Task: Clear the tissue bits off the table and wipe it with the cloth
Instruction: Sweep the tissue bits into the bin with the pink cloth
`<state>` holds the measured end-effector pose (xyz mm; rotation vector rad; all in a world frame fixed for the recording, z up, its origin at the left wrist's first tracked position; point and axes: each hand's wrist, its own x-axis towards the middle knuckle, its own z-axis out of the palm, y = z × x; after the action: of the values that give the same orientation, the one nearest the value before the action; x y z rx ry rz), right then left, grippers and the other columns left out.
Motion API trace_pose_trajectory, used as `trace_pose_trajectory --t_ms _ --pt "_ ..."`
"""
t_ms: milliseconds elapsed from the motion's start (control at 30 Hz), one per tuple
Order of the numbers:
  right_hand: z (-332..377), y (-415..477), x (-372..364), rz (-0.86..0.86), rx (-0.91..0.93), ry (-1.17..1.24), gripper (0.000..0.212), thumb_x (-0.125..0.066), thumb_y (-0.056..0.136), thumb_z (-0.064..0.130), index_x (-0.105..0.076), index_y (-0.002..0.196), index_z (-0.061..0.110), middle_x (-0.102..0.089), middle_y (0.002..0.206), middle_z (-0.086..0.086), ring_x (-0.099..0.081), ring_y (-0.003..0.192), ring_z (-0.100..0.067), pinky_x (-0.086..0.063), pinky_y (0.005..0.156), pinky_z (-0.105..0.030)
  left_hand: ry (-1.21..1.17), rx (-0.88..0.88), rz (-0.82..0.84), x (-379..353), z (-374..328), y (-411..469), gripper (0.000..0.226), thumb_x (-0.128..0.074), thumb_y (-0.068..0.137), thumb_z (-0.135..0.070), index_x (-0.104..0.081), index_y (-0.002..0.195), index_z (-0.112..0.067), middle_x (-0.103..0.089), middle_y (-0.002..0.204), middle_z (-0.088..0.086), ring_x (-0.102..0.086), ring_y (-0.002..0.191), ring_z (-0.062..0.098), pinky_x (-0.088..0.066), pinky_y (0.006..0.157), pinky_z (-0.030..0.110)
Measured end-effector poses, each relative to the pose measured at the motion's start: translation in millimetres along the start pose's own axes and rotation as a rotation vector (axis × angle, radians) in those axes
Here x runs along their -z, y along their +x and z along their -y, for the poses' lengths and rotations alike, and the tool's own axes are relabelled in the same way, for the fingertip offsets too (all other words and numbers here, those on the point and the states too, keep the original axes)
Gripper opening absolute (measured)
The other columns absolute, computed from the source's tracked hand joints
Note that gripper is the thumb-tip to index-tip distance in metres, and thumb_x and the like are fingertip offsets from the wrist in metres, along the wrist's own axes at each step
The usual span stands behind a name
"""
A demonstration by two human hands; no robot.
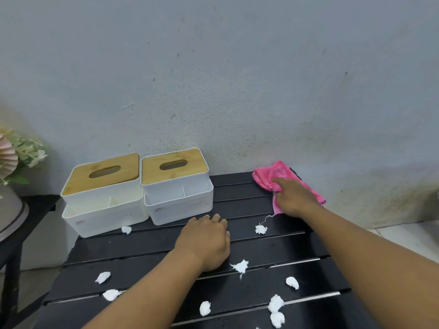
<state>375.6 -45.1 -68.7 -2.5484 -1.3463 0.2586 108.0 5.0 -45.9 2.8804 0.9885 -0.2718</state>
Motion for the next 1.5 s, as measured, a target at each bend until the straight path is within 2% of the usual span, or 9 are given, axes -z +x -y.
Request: trace_pose_trajectory --t_ms 233,433,533,633,833,933,1033,1233,1500 --pt "47 -29 -3 0.096 0.212 0.078 0.042 -0.031 0.105 0.037 -0.040 0.145 0.040 -0.033 0.157 0.013 -0.031 0.144 -0.019 -0.030 0.114 -0.041 0.013 0.002 0.000 3 0 0 0.039 -0.025 0.103 -0.034 -0.054 0.122 -0.015 -0.053 0.134 0.005 -0.051 0.123 0.027 -0.038 0.103 0.044" --pt "38 -77 -6 0.115 0.320 0.146 0.039 -0.038 0.103 0.035 -0.047 0.140 0.043 -0.039 0.151 0.023 -0.030 0.142 -0.004 -0.026 0.114 -0.030 -0.001 -0.001 0.010 3 2 1 0.039 -0.025 0.103 -0.033 -0.052 0.126 -0.016 -0.049 0.143 0.006 -0.048 0.127 0.026 -0.035 0.106 0.046" --pt "26 -79 0 0.135 0.273 0.139 0.036 -0.037 0.103 0.036 -0.051 0.135 0.044 -0.045 0.144 0.025 -0.038 0.135 -0.004 -0.032 0.110 -0.031 -0.008 -0.004 0.013 2 3 1 0.042 -0.026 0.103 -0.033 -0.050 0.133 -0.016 -0.046 0.147 0.005 -0.046 0.131 0.026 -0.034 0.108 0.048" --pt "23 -61 3 0.062 0.179 0.165 0.030 -0.035 0.101 0.029 -0.061 0.112 0.036 -0.062 0.121 0.013 -0.055 0.118 -0.017 -0.044 0.097 -0.041 -0.025 0.003 0.004 0 4 0 0.042 -0.026 0.103 -0.033 -0.051 0.132 -0.017 -0.049 0.142 0.003 -0.046 0.130 0.025 -0.034 0.106 0.048" --pt "58 -55 -5 0.125 0.186 0.146 0.041 -0.033 0.103 0.030 -0.047 0.141 0.038 -0.040 0.154 0.009 -0.041 0.137 -0.023 -0.037 0.109 -0.042 -0.044 0.004 0.005 0 6 -1 0.040 -0.026 0.102 -0.033 -0.052 0.129 -0.018 -0.052 0.136 0.002 -0.048 0.127 0.025 -0.035 0.104 0.048" --pt "63 -73 -7 0.184 0.241 0.263 0.039 -0.039 0.102 0.030 -0.049 0.138 0.041 -0.043 0.151 0.014 -0.040 0.136 -0.014 -0.034 0.110 -0.033 -0.055 0.012 -0.010 2 6 -2 0.033 -0.029 0.101 -0.033 -0.054 0.117 -0.018 -0.058 0.124 0.005 -0.052 0.119 0.027 -0.037 0.101 0.045" --pt "56 -88 -2 0.186 0.216 0.382 0.041 -0.046 0.097 0.023 -0.056 0.130 0.045 -0.050 0.142 0.013 -0.047 0.123 -0.010 -0.038 0.097 -0.027 -0.054 0.024 -0.007 5 6 -3 0.032 -0.029 0.102 -0.033 -0.055 0.112 -0.018 -0.061 0.122 0.008 -0.054 0.116 0.029 -0.035 0.100 0.043" --pt "43 -107 18 0.250 0.191 0.431 0.038 -0.050 0.092 0.018 -0.066 0.116 0.043 -0.059 0.125 0.014 -0.054 0.113 -0.012 -0.042 0.098 -0.033 -0.071 0.004 0.101 17 7 -9 0.038 -0.025 0.104 -0.035 -0.053 0.125 -0.020 -0.060 0.130 0.006 -0.052 0.122 0.028 -0.025 0.109 0.049" --pt "26 -137 17 0.257 0.147 0.533 0.039 -0.054 0.088 0.020 -0.069 0.108 0.049 -0.062 0.124 0.021 -0.056 0.115 -0.007 -0.041 0.105 -0.033 -0.102 0.009 -0.005 12 23 -39 0.026 -0.029 0.103 -0.034 -0.047 0.091 -0.021 -0.062 0.112 0.003 -0.055 0.104 0.026 -0.032 0.102 0.047"
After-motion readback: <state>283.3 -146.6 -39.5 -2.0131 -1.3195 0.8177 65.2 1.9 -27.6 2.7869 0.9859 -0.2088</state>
